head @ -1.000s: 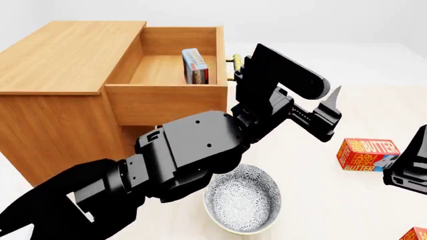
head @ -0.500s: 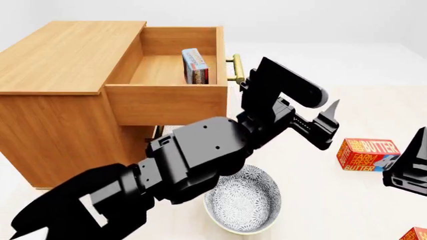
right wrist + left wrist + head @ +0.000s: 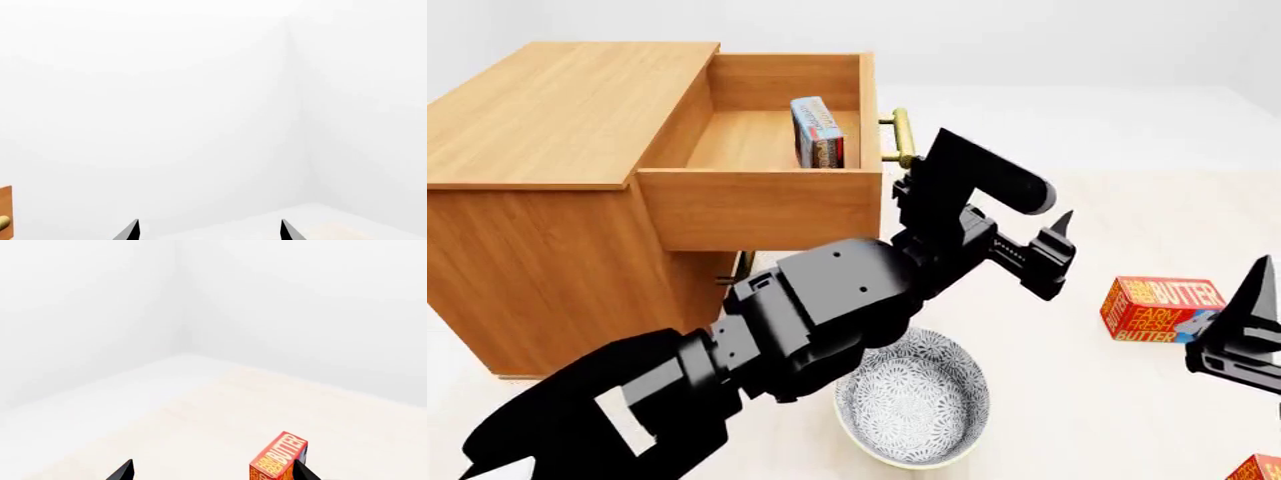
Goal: Put the chocolate pudding in the top drawer of the cabinet and close it.
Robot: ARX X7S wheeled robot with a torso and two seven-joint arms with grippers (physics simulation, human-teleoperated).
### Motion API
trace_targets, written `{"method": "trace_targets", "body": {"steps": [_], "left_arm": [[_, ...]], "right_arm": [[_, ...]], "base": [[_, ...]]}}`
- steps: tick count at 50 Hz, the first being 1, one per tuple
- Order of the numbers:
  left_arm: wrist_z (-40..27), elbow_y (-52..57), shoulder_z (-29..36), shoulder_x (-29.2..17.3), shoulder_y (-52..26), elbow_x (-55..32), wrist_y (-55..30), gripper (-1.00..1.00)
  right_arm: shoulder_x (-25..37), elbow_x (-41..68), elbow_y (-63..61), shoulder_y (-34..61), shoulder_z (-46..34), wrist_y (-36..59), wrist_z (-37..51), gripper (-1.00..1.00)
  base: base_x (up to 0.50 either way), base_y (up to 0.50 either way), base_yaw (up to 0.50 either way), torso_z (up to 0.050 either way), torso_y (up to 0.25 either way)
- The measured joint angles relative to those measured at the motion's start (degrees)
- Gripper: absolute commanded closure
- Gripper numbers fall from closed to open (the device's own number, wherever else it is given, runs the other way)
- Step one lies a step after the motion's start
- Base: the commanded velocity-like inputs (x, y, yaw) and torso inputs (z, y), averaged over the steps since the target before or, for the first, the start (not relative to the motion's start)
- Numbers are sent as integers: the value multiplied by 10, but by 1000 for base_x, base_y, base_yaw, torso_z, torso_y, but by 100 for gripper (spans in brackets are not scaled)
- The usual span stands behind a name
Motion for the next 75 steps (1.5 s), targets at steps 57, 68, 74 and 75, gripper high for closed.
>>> {"method": "trace_targets", "body": {"steps": [57, 68, 74, 75], "left_arm": [[-104, 30, -6, -106, 2, -1, -6, -100], [-101, 5, -9, -115, 2, 8, -1, -100], [-92, -35, -12, -108, 0, 12, 3, -100], [-91, -42, -13, -107, -1, 13, 4, -100]], "right_arm": [[-25, 26, 22, -57, 55, -10, -49, -100], [-27, 29, 25, -72, 68, -13, -55, -100], [-27, 31, 26, -82, 77, -14, -58, -100], [-27, 31, 26, -83, 79, -14, -59, -100]], "base": [[0, 0, 0, 0, 0], [0, 0, 0, 0, 0], [0, 0, 0, 0, 0], [0, 0, 0, 0, 0]]}}
